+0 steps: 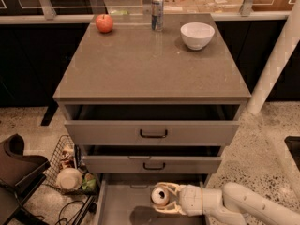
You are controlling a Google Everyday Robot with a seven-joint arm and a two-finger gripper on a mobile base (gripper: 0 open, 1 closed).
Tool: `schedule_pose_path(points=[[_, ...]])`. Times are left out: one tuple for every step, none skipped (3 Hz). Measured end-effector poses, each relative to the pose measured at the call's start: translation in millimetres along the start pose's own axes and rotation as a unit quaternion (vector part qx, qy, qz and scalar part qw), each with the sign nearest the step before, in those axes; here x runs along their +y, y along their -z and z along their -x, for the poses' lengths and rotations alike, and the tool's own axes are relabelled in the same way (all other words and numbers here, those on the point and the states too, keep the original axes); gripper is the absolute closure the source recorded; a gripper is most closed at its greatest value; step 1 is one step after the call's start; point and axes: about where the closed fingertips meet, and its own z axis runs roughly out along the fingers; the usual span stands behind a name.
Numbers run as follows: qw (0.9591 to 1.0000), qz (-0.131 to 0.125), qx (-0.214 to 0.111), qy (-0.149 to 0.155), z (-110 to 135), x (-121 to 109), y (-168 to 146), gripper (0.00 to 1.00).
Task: Pick orange can from bottom drawer and place on counter
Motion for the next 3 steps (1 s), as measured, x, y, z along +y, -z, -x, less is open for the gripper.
schedule_pose_path(points=[[0.9988, -0.027, 0.035, -0.019, 67.5, -17.5, 8.9, 1.00], [0.9988, -0.027, 0.035, -0.020, 67.8, -17.4, 9.0, 1.00], [0.9981, -0.034, 0.029, -0.042, 82.9, -16.3, 11.1, 1.00]])
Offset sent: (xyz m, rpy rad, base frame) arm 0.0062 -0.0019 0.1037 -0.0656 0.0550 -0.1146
